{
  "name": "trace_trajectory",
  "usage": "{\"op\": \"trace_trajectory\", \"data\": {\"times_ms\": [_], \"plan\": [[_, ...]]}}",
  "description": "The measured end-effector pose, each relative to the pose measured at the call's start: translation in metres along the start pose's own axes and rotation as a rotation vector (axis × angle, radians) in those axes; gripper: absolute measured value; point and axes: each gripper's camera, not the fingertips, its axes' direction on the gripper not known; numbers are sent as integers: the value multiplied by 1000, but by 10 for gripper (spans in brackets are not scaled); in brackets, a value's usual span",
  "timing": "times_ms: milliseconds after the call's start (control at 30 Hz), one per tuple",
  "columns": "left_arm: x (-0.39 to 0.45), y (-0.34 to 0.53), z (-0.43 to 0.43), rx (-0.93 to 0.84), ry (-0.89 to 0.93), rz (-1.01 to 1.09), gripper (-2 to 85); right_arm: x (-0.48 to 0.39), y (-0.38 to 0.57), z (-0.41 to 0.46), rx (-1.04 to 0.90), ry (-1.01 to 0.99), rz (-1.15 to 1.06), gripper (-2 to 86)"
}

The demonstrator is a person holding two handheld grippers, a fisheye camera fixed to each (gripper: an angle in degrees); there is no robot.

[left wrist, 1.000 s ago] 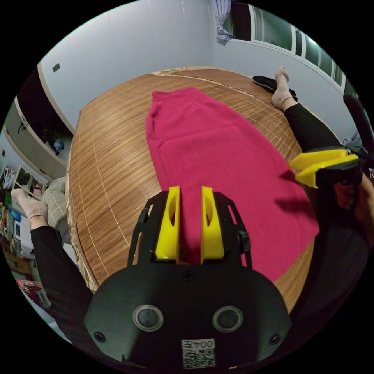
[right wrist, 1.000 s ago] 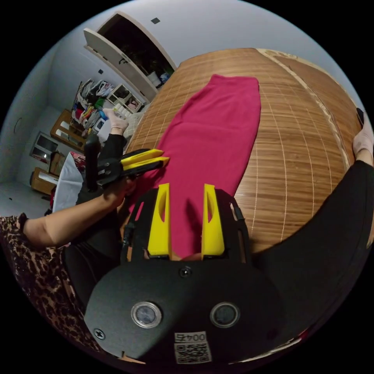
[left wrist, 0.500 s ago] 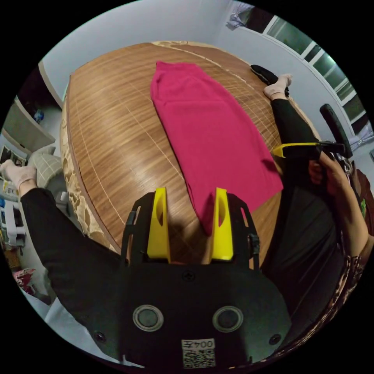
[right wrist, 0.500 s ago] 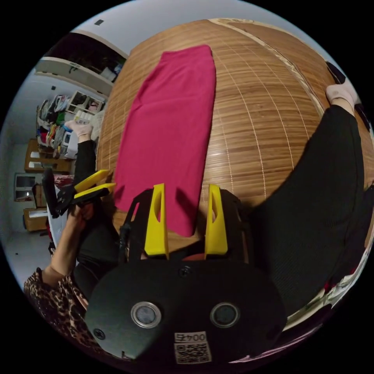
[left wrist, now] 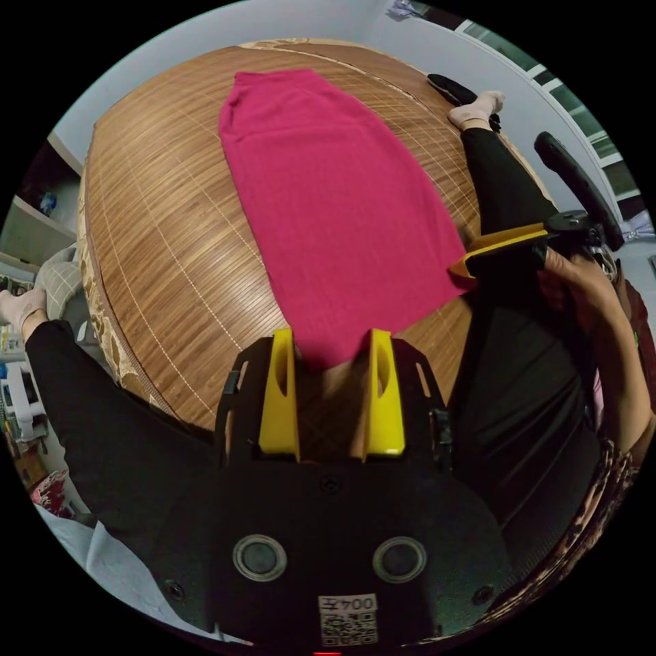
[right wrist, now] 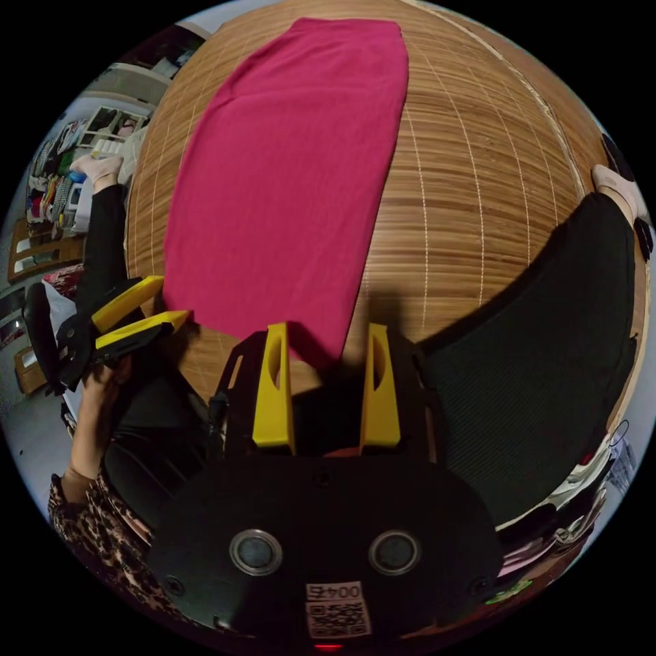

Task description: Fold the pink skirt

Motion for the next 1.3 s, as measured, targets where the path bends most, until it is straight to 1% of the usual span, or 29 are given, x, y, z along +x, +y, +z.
{"op": "trace_trajectory", "data": {"times_ms": [167,300,467,567,700,833,933,1067,1167,1300], "plan": [[7,2,-10,6,-6,-8,126,-12,9,0,-10,24,5,157],[20,2,-18,6,-69,10,103,-23,19,-1,-5,62,3,143],[36,3,-28,7,-107,37,73,-38,33,-4,14,123,-28,137],[41,4,-35,10,-52,50,50,-44,42,-8,27,102,-57,108],[49,5,-47,20,-49,60,29,-48,54,-16,36,22,-109,54],[56,9,-60,35,-61,59,22,-46,69,-30,90,-26,-126,51],[59,14,-78,75,-46,51,21,-41,85,-48,173,-105,-137,50],[66,22,-108,134,-37,51,20,-29,109,-75,285,-259,-141,50],[77,31,-129,164,-68,80,17,-22,127,-93,335,-370,-149,50],[99,46,-157,179,-97,155,15,-20,156,-113,359,-425,-181,50]]}}
